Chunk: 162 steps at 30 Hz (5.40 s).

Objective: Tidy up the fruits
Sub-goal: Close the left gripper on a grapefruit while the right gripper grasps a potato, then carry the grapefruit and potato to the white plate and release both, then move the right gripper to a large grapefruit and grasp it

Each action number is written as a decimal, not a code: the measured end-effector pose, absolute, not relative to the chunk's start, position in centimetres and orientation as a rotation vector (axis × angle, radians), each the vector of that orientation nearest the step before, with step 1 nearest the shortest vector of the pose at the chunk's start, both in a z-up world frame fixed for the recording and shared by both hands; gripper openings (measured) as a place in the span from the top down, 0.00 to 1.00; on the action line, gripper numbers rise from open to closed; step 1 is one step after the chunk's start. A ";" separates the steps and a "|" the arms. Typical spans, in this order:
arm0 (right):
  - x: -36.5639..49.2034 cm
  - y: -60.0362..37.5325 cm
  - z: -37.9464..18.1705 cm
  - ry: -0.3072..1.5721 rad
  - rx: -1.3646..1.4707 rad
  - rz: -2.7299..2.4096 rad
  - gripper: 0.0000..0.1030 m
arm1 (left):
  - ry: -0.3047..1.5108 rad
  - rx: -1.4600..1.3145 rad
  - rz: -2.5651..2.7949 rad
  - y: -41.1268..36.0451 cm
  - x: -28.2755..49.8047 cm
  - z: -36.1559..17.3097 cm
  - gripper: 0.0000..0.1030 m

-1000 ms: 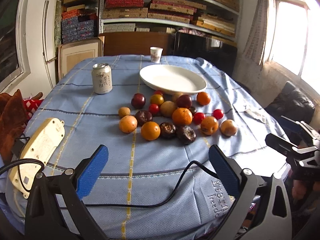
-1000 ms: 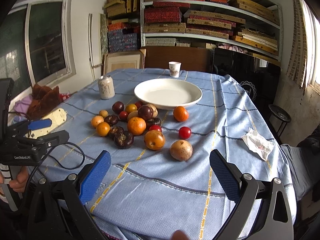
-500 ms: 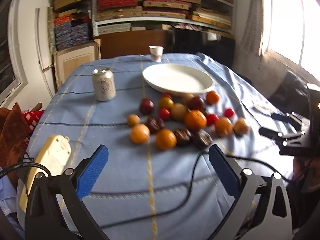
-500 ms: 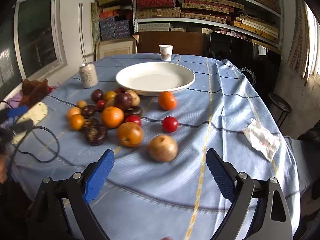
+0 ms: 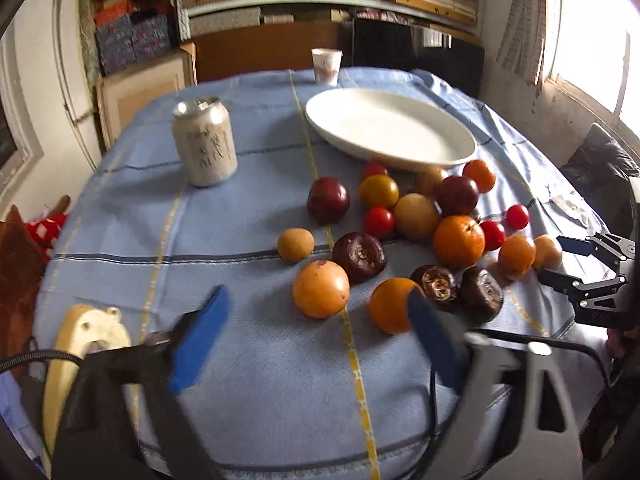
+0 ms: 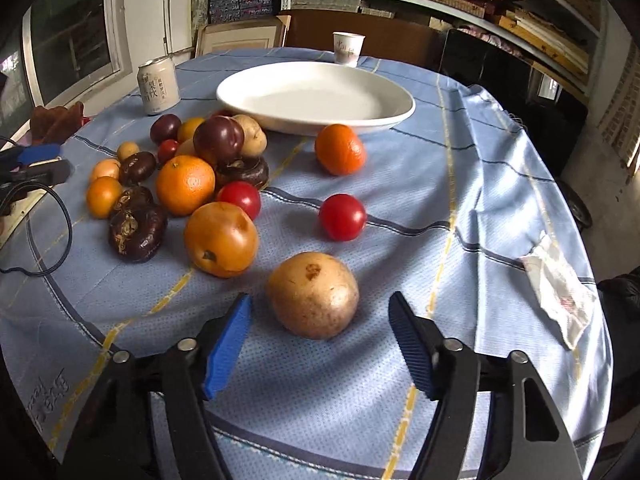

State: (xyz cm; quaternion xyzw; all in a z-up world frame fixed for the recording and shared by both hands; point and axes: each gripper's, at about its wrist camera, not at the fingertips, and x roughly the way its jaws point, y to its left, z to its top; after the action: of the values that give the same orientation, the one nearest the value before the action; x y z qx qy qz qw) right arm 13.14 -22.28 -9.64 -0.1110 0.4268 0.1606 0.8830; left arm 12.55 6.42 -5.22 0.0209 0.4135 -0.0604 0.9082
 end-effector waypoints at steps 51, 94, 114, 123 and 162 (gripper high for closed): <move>13.4 -23.5 -9.7 0.856 -0.125 0.358 0.55 | 0.937 -0.126 -0.152 7.0 14.8 -8.2 0.64; 25.7 -20.9 -4.1 0.697 0.092 0.462 0.36 | 0.878 -0.154 -0.244 2.4 28.1 -0.9 0.07; 16.6 -21.4 -8.6 0.839 0.248 0.631 0.31 | 0.772 -0.193 -0.065 8.2 16.4 -4.6 0.05; 15.1 -20.0 -8.6 0.858 0.099 0.549 0.31 | 0.797 -0.172 -0.086 7.3 16.3 -5.3 0.05; 13.3 -26.8 -8.3 0.619 0.528 0.605 0.57 | 0.827 -0.197 -0.124 7.6 16.1 -6.3 0.05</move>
State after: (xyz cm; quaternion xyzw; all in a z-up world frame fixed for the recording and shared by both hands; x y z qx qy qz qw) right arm 13.28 -26.84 -8.33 0.2527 0.2965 0.2897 0.8743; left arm 16.15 7.56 -6.26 -0.0956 0.4010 -0.0602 0.9091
